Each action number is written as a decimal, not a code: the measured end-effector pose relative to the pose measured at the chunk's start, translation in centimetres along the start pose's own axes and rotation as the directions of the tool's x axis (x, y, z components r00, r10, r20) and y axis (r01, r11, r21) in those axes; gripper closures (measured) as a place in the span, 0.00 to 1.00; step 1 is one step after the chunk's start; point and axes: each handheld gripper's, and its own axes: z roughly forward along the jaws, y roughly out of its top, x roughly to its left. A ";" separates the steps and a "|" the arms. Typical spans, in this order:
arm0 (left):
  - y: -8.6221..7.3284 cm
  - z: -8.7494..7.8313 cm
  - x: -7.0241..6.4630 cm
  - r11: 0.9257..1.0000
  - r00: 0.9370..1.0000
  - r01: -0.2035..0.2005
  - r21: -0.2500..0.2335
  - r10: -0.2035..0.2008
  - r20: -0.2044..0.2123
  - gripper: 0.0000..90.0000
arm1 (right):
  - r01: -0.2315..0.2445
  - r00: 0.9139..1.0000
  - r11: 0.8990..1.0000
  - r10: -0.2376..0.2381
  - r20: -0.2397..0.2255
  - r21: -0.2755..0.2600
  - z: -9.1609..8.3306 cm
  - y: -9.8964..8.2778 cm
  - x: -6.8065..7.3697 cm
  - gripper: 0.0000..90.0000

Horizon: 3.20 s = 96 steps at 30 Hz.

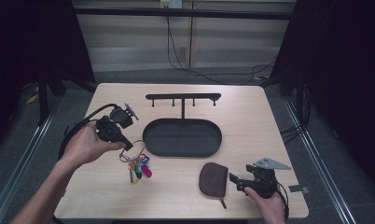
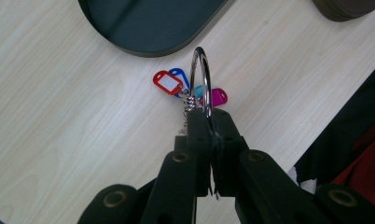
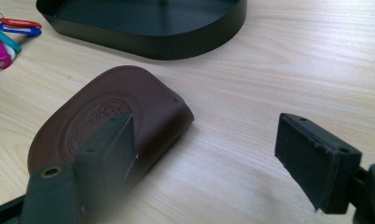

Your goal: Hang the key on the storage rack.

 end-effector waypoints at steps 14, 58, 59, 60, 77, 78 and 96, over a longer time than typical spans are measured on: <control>0.6 -1.5 0.1 1.000 1.000 0.004 -0.011 -0.004 0.009 0.98 | -0.001 1.000 1.000 0.001 0.000 0.001 0.0 0.0 0.0 0.22; 5.1 -5.1 0.7 1.000 1.000 -0.022 -0.005 0.022 -0.013 0.98 | -0.010 1.000 1.000 0.010 0.001 -0.001 -0.2 -0.1 0.0 0.22; 5.3 -5.1 0.7 1.000 1.000 -0.022 -0.006 0.022 -0.014 0.98 | -0.011 1.000 1.000 0.011 0.001 -0.003 -0.1 -0.1 0.0 0.22; 5.4 -5.1 0.7 1.000 1.000 -0.021 -0.005 0.021 -0.018 0.98 | -0.010 1.000 1.000 0.010 0.001 -0.004 -0.1 -0.1 -0.1 0.22; 8.1 -5.4 0.9 0.999 0.998 -0.042 -0.006 0.041 -0.039 0.98 | -0.001 1.000 1.000 0.001 0.000 0.001 -0.2 -0.1 0.0 0.22; 8.2 -5.3 1.0 0.999 0.999 -0.037 -0.005 0.037 -0.038 0.98 | -0.002 1.000 1.000 0.002 0.000 0.002 -0.2 -0.1 0.0 0.22; 9.8 -3.9 4.2 0.999 0.999 0.016 -0.038 -0.018 -0.034 0.98 | 0.012 1.000 1.000 -0.012 -0.004 0.004 -0.1 0.0 0.1 0.22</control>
